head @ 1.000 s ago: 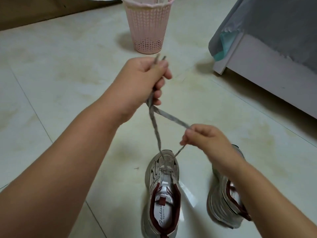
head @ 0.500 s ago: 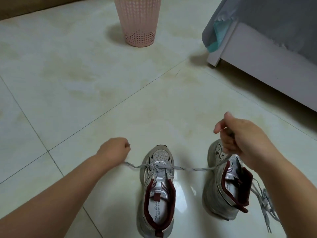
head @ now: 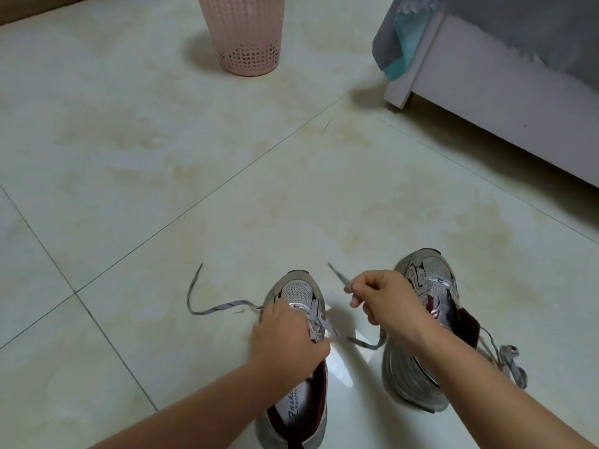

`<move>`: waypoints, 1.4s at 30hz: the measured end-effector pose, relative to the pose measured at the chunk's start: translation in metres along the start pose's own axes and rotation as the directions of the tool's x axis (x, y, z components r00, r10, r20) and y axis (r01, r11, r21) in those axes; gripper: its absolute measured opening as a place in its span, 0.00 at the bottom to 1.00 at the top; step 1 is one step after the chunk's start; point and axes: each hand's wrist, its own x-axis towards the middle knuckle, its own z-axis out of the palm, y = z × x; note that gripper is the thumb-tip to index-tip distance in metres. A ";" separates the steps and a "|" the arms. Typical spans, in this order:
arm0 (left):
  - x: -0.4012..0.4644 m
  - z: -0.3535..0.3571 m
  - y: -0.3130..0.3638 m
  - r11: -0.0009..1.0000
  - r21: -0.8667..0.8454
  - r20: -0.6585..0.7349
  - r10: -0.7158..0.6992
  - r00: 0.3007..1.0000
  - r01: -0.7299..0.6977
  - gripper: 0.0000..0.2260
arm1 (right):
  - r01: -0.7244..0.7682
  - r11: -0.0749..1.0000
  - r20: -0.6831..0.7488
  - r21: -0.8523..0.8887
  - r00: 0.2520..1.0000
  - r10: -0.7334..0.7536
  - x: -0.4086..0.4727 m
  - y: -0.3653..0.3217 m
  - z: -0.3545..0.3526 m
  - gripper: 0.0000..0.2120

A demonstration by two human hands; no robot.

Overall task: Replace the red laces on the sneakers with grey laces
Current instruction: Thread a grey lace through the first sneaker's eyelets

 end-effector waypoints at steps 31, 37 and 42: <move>0.000 0.002 -0.009 0.768 -0.639 -0.046 -0.099 0.994 0.047 0.13 | 0.068 0.991 0.076 -0.119 0.995 -0.059 0.000 0.041 0.046 0.12; 0.002 -0.001 -0.009 0.746 -0.661 0.015 -0.104 0.995 0.087 0.12 | 0.084 0.996 -0.064 -0.032 0.994 -0.086 0.007 0.047 0.041 0.16; 0.006 0.002 -0.010 0.664 -0.735 0.047 -0.156 0.987 0.140 0.05 | 0.194 0.973 0.045 -0.129 0.981 -0.189 0.000 0.047 0.047 0.10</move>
